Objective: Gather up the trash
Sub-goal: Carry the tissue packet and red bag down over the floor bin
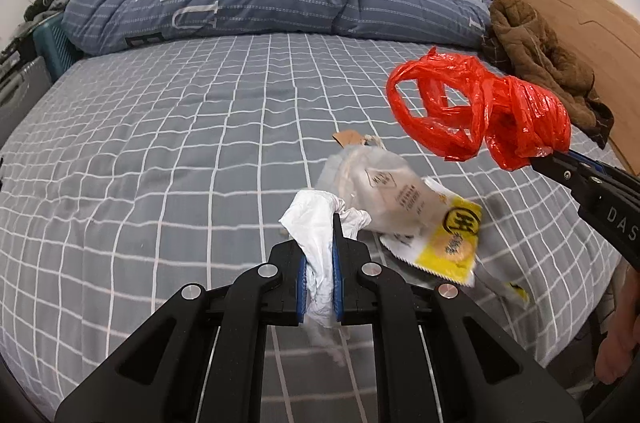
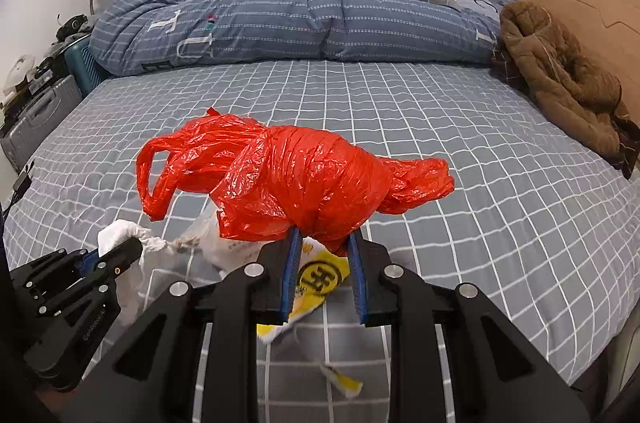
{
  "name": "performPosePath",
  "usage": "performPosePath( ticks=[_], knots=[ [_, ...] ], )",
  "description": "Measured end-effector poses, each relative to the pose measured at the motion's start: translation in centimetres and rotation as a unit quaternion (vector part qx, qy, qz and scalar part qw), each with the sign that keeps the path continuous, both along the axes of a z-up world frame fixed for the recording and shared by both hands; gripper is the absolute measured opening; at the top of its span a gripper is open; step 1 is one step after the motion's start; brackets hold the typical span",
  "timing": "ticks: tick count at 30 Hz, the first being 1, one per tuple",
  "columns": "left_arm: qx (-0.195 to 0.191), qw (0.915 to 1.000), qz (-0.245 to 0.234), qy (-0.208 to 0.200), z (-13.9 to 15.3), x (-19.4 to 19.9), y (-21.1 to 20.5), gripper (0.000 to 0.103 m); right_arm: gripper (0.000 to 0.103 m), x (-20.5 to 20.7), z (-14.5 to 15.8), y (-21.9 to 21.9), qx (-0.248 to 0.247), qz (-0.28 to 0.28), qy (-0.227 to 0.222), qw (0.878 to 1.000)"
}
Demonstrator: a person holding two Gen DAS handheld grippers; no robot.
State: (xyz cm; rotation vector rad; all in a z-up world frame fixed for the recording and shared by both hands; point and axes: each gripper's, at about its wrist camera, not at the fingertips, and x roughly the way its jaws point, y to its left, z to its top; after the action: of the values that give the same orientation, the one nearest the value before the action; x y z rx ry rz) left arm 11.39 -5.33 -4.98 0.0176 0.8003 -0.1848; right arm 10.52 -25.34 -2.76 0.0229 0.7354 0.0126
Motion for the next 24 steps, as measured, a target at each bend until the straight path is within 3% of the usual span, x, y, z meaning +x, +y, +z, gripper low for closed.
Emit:
performPosePath(
  ticks=[11,24],
  knots=[
    [-0.014,0.9999,0.000,-0.005,1.4,-4.6,0.7,0.009,0.022,-5.1,1.1,0.5,-0.004,0.003,-0.011,1.000],
    [-0.023,0.9997,-0.005,0.004,0.8,-9.9,0.9,0.009,0.022,-10.3,1.3,0.5,0.004,0.004,-0.014,1.000]
  ],
)
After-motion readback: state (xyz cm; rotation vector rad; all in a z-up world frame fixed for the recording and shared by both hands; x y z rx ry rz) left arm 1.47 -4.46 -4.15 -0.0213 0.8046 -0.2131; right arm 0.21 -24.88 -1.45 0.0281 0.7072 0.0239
